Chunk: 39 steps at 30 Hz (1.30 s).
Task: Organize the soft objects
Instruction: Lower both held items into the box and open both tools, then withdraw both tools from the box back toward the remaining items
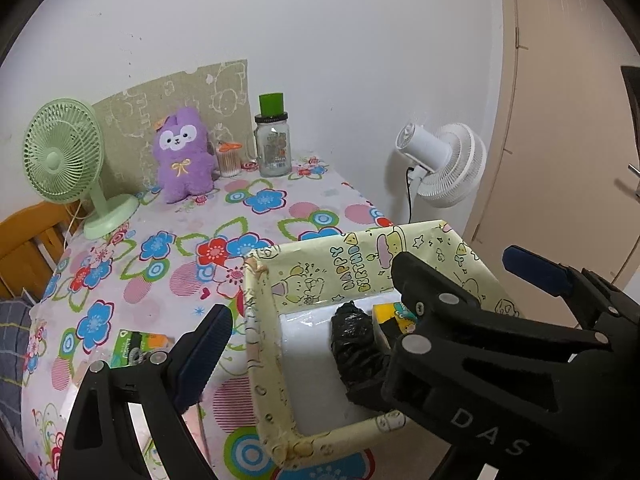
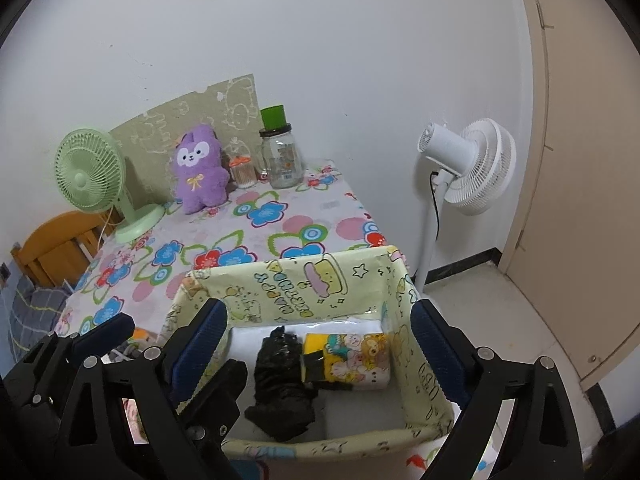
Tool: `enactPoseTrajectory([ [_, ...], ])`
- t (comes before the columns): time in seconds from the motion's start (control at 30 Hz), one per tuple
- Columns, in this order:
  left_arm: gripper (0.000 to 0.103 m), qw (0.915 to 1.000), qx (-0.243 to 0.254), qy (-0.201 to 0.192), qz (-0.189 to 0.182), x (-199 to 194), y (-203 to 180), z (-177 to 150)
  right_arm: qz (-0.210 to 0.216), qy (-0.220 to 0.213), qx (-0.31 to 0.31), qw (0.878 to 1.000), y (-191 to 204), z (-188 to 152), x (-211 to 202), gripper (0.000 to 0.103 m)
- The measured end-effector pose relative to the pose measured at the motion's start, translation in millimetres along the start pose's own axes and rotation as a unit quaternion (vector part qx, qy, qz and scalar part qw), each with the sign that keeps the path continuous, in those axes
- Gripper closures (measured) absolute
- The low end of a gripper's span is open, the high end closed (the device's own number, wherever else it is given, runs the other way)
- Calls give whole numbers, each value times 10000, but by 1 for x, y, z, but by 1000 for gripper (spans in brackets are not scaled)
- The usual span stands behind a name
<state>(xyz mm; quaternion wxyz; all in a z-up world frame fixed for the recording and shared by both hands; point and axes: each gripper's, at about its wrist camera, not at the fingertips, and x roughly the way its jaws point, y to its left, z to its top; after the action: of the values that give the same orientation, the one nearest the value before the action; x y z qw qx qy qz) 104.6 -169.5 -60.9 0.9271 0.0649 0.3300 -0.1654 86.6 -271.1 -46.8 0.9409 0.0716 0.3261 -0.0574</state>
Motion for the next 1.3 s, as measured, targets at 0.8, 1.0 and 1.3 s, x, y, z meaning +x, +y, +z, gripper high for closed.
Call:
enactPoseTrajectory([
  [0.8,9,9979,-360,-220,489,-58,64,-29,144,-267,-274,9992,74,-20,-44,8],
  [1.0,9,9970,-427,-332,554,-70,78,-36,182,-376,-344,9985,91,-26,-53,3],
  [1.3,9,9952,-633,-356,650,-81,102,-48,286,-474,-458,9974,116,-34,-61,1],
])
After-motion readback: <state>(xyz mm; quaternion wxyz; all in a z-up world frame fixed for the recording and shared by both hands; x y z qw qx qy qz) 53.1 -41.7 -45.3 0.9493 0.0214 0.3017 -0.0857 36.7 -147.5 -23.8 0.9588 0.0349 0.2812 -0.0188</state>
